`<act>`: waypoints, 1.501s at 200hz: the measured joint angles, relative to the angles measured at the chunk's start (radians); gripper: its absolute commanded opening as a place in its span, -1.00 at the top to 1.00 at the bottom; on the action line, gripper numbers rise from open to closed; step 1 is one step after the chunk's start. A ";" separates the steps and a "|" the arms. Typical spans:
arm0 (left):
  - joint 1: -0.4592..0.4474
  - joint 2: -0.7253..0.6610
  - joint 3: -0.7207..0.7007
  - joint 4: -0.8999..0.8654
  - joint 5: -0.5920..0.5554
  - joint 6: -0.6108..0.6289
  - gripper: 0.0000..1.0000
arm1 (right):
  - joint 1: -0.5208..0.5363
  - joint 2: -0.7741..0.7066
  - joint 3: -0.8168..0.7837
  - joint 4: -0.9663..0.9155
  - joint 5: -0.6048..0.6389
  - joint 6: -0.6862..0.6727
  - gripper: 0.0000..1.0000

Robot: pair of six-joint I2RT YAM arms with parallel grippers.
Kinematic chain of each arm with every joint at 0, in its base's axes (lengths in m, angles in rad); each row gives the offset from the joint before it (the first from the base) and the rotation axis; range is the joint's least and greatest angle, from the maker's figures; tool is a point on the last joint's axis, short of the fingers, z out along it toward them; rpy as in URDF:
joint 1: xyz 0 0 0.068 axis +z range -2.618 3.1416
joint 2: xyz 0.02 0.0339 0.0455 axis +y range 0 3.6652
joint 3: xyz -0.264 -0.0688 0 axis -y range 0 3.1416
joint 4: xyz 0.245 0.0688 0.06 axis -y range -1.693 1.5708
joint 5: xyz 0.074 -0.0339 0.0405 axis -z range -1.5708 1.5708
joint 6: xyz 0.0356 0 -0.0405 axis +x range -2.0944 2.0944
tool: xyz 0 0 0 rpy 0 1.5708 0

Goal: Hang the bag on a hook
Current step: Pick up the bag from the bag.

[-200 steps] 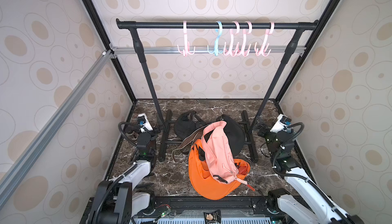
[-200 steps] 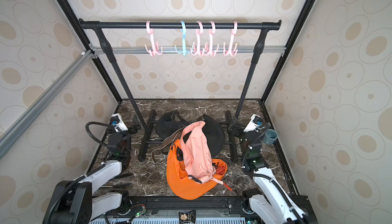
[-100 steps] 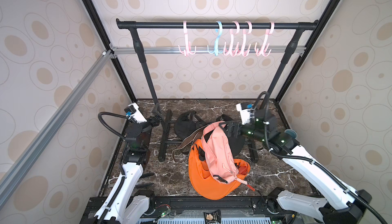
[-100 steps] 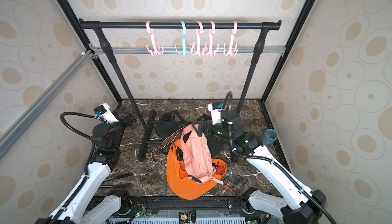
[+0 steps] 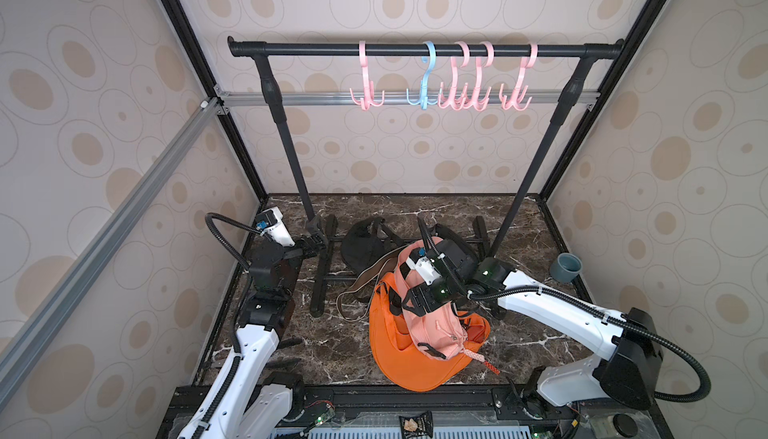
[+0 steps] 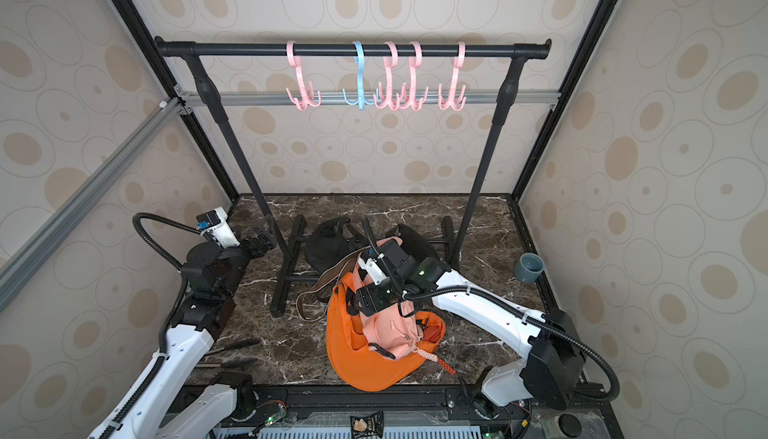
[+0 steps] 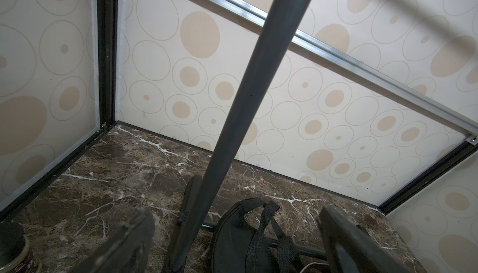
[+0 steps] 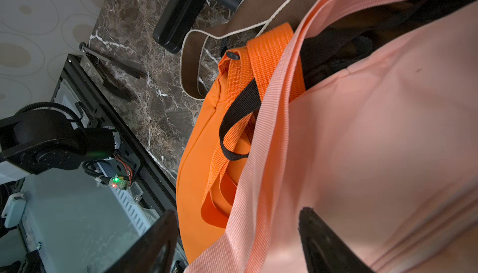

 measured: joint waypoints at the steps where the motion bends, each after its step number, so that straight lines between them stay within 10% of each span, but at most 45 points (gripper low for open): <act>1: 0.000 0.001 0.000 0.000 0.000 0.000 -1.00 | 0.000 0.002 0.000 0.000 0.000 0.000 -0.48; 37: -0.002 0.013 -0.001 -0.001 0.012 0.000 -1.00 | 0.002 0.072 0.001 -0.006 -0.014 -0.019 -0.22; 95: -0.009 0.014 -0.002 0.002 0.038 0.007 -1.00 | 0.015 0.088 0.050 -0.057 -0.025 -0.050 1.00; 214: -0.292 -0.068 -0.211 0.495 0.586 0.233 -0.97 | 0.047 -0.192 0.524 -0.422 -0.034 -0.264 1.00; 300: -0.618 0.143 -0.150 0.475 0.565 0.568 -1.00 | 0.047 -0.183 0.665 -0.534 -0.077 -0.305 1.00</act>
